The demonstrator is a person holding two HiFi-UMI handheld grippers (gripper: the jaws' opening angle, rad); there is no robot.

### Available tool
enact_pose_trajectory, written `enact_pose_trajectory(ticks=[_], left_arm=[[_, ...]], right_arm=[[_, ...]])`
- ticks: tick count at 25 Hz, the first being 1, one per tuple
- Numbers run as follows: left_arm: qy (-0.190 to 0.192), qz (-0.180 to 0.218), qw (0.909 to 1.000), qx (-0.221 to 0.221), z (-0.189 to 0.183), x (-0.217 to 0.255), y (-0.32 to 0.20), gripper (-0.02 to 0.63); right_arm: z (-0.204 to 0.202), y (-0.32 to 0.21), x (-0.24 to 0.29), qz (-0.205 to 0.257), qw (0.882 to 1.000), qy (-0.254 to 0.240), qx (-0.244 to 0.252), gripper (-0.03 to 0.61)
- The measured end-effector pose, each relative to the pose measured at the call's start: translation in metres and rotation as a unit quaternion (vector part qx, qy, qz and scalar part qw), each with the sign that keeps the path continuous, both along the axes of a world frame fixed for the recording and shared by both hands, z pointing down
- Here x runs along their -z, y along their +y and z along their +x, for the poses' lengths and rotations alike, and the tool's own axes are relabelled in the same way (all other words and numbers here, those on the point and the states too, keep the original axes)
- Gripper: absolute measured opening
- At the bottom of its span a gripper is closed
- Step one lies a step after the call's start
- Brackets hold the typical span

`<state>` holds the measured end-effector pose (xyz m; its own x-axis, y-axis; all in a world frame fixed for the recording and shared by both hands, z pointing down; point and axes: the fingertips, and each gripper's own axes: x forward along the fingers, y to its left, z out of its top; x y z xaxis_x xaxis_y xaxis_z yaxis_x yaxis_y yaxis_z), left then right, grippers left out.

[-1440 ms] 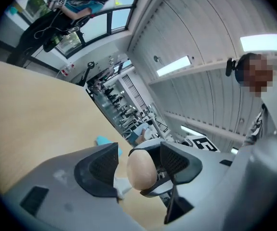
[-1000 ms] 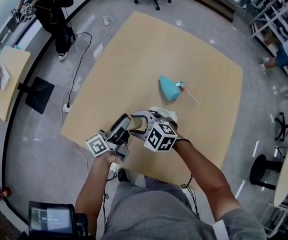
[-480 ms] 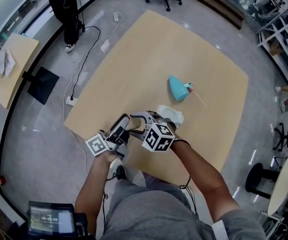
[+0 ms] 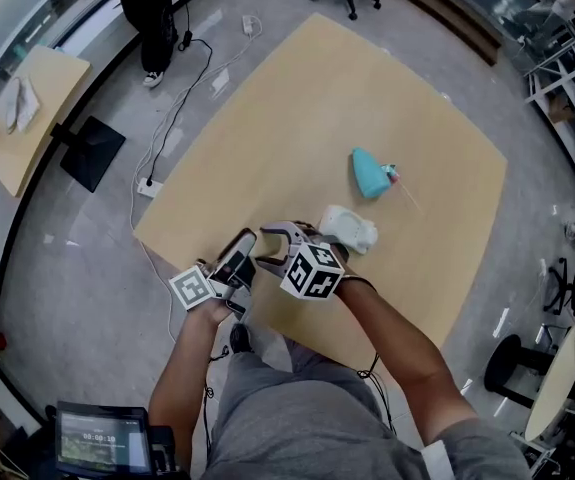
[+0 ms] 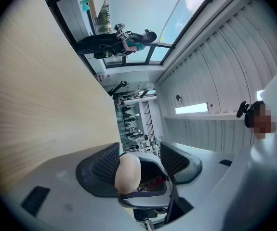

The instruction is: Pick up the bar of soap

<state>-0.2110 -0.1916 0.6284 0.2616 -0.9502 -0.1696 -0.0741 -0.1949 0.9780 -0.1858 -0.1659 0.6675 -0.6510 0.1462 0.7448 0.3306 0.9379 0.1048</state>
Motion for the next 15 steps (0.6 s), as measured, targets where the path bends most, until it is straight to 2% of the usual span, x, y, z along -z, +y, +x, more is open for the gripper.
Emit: enact_pose_trajectory(ticks=[15], left_arm=[[-0.007,-0.064,0.9979,-0.005,-0.007,-0.053,0.019,0.253]], right_arm=[[-0.009,0.018,-0.057,-0.024,0.999,0.042,0.000,0.261]])
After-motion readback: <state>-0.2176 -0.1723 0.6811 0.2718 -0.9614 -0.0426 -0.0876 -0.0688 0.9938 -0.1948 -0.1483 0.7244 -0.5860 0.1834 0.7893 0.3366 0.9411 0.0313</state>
